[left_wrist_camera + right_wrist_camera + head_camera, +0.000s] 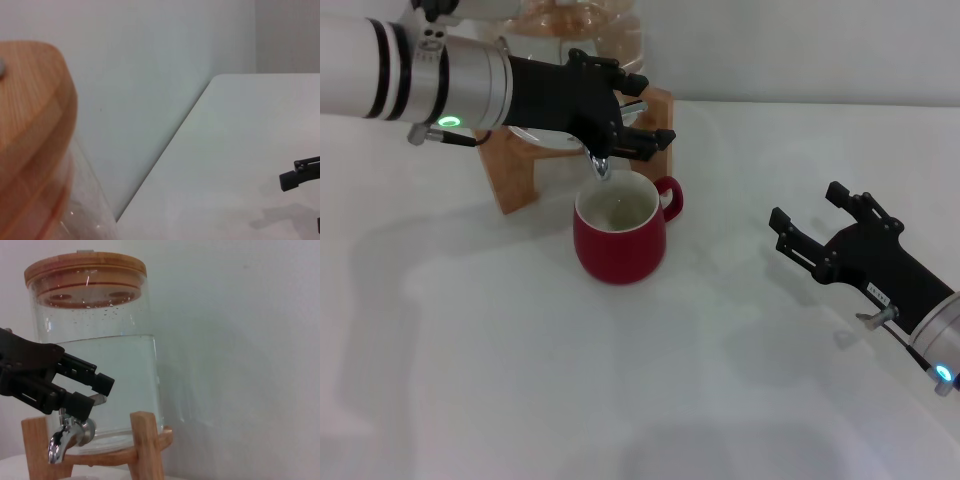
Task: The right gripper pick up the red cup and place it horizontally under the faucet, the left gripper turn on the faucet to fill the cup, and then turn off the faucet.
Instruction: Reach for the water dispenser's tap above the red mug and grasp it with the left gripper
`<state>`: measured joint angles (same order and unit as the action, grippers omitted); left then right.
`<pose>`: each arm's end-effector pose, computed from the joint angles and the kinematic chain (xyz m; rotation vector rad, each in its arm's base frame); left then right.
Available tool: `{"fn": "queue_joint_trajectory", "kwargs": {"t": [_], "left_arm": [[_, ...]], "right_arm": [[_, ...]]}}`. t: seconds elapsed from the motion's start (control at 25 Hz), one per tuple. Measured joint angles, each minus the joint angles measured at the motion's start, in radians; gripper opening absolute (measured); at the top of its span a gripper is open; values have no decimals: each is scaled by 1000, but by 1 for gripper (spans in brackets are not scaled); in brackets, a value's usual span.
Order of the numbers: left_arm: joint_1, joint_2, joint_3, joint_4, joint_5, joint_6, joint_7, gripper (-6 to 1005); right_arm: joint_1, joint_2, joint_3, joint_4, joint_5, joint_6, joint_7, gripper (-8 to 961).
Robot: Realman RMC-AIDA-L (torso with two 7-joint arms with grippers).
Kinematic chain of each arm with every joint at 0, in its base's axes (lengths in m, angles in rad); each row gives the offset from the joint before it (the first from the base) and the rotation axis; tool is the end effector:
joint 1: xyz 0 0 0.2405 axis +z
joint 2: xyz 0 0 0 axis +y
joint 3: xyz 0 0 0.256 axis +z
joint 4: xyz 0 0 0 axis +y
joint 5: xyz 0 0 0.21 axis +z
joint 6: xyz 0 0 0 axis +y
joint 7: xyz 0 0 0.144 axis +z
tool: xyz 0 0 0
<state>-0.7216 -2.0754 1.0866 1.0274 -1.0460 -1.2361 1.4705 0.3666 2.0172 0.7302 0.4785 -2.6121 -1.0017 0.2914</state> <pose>-0.1431 0.4170 0.0084 -2.7043 -0.1390 -0.2463 0.2685 0.3130 -0.0740 -2.0198 0.5688 0.8569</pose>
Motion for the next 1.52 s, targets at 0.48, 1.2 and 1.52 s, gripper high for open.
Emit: {"fn": "queue_joint_trajectory", "kwargs": {"t": [0.48,1.2,1.52], "left_arm": [[-26,0,-1,-47,0,13,21,757],[-20,0,11,-41,1,0,17,757],[-17,0,22,-38,1,-7,15,756]], "right_arm": [[1,0,6,0,0,0,0,869],[8,0,6,-3,0,0,0,869],[8,-1,3,-5,1,-3,0,869]]}}
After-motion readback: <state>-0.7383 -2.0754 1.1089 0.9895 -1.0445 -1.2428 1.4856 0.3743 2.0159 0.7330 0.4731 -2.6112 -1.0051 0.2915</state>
